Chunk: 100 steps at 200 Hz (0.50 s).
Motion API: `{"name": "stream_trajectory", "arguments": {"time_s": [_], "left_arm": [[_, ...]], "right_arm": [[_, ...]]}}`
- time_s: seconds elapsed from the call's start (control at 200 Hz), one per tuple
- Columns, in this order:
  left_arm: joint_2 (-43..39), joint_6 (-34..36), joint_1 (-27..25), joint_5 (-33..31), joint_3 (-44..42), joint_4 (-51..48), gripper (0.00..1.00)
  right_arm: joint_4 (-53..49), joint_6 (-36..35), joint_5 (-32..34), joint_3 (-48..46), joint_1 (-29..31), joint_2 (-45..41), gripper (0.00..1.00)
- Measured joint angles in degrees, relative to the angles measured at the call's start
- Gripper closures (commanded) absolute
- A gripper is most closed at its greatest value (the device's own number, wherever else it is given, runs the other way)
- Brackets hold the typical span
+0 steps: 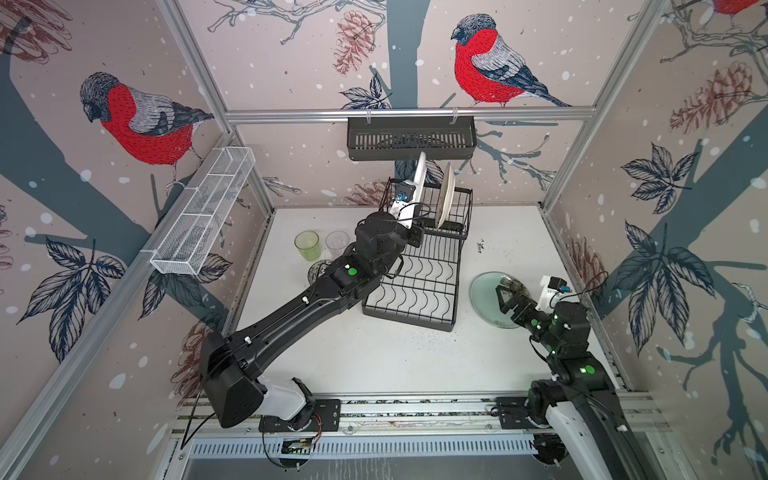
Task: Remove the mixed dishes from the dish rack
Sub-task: 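Lift the watermelon-print plate up out of the rack with the left gripper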
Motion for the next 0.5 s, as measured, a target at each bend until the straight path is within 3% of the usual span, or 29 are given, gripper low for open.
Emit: {"name": "stream_trajectory", "arguments": {"time_s": [0.5], "left_arm": [[-8.85, -3.06, -0.11, 1.64, -5.18, -0.02, 1.0]], "right_arm": [[-2.58, -0.48, -1.66, 2.14, -0.13, -0.57, 0.01]]}}
